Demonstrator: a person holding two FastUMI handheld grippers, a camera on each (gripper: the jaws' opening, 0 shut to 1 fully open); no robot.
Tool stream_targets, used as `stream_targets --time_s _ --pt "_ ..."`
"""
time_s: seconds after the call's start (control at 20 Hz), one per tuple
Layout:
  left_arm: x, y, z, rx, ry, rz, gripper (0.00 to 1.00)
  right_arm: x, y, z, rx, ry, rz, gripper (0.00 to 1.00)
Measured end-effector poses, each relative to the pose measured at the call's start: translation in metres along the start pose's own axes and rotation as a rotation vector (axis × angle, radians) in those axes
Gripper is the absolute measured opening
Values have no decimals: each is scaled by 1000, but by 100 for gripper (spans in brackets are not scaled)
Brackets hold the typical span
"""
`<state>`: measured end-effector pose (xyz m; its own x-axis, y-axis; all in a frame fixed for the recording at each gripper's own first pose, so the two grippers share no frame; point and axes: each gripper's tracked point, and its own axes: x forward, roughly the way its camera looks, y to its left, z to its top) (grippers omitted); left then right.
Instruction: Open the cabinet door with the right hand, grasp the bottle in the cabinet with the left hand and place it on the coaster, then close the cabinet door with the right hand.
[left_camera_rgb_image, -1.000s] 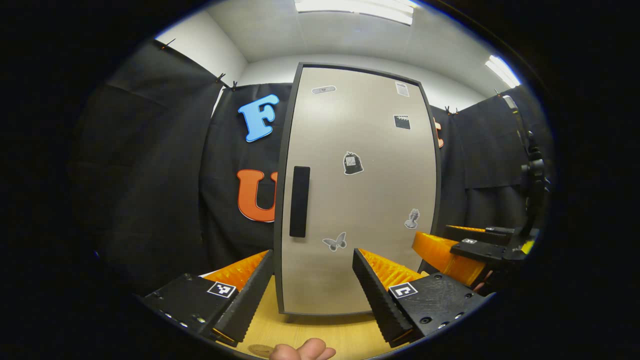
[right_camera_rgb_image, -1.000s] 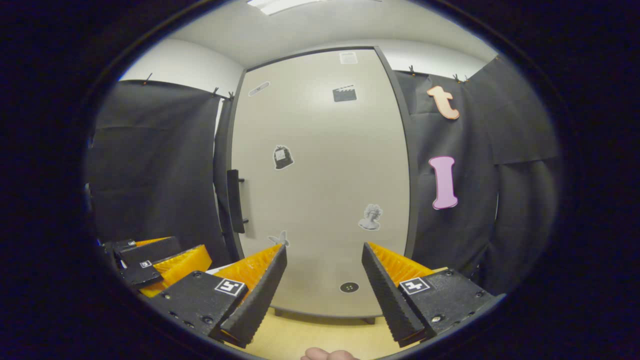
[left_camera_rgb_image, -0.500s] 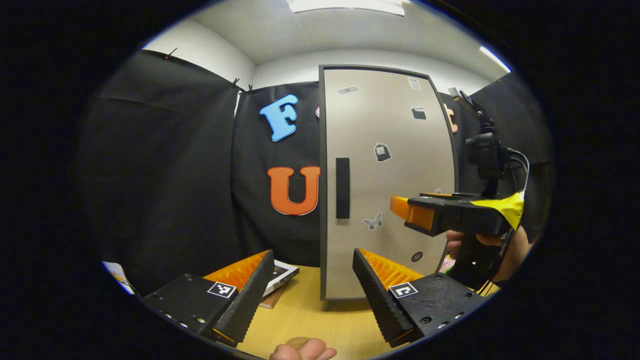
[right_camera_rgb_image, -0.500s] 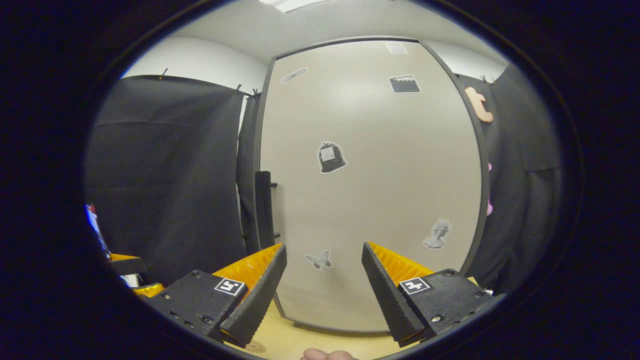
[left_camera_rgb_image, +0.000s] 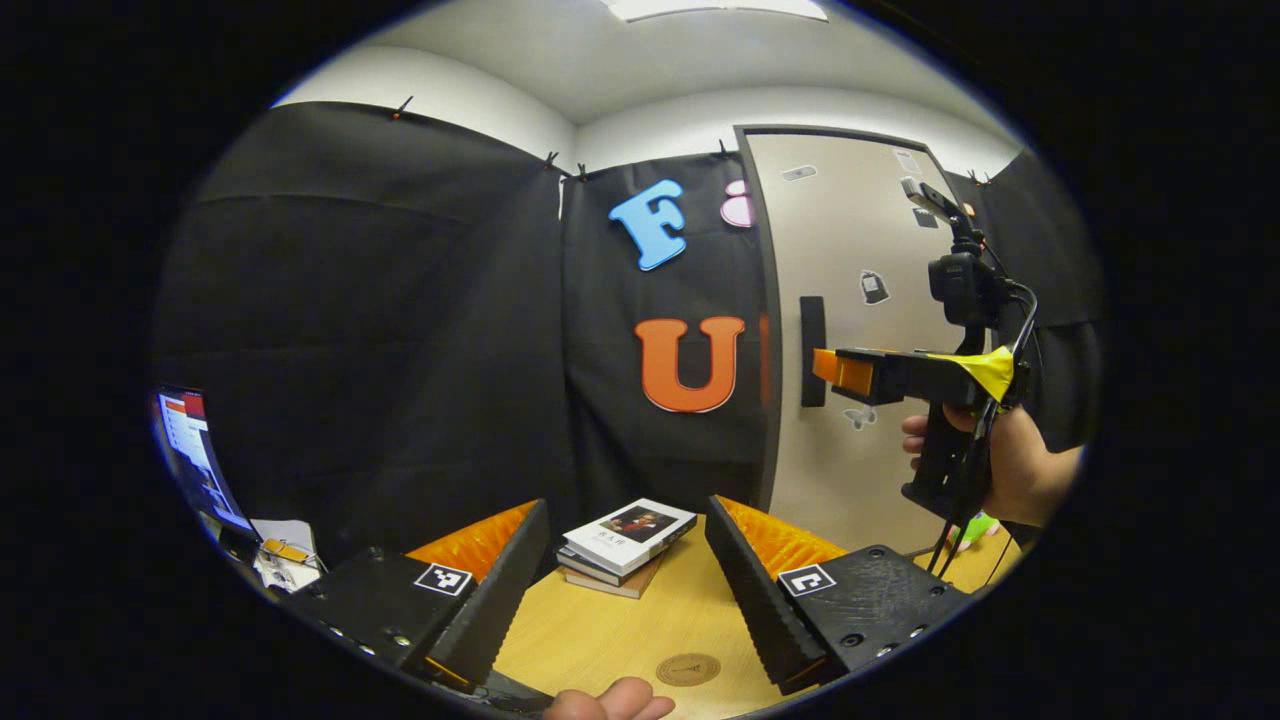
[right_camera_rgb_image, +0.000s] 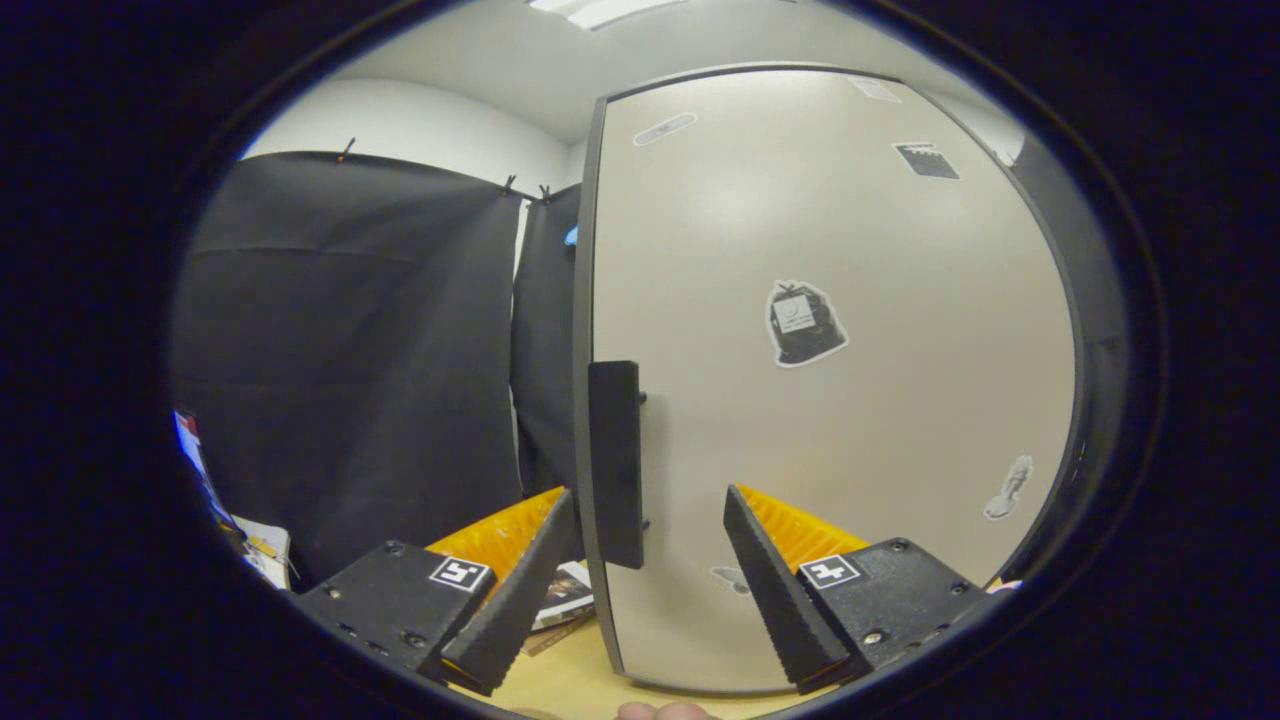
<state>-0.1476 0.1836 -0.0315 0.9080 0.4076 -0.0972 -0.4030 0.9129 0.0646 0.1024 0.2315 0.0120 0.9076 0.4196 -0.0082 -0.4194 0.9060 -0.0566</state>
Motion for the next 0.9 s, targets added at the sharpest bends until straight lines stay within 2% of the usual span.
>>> stream_targets --time_s 0.15,0.2,0.3,0.35,0.45,0.5,0.6,0.8,0.9 --pt "-3 20 -6 -19 11 52 95 22 6 -15 -64 71 -35 98" --pt "-5 27 -8 -20 16 68 95 25 12 -23 -75 103 -20 95" --pt "-11 36 -11 -30 25 86 95 32 28 -30 -80 117 26 96" --pt "-14 41 -13 -35 32 96 95 35 26 -31 -100 125 9 97" --pt "-18 52 -24 -52 58 106 95 36 15 -29 -134 123 -68 76" --pt "-15 60 -31 -63 72 110 95 35 8 -28 -118 114 -105 59" --pt "-16 73 -41 -86 93 112 95 38 7 -29 -94 133 -118 33" --pt "-22 94 -58 -122 125 103 96 32 10 -30 -77 152 -145 28" --pt "-14 105 -60 -99 130 99 96 27 11 -29 -68 153 -142 25"
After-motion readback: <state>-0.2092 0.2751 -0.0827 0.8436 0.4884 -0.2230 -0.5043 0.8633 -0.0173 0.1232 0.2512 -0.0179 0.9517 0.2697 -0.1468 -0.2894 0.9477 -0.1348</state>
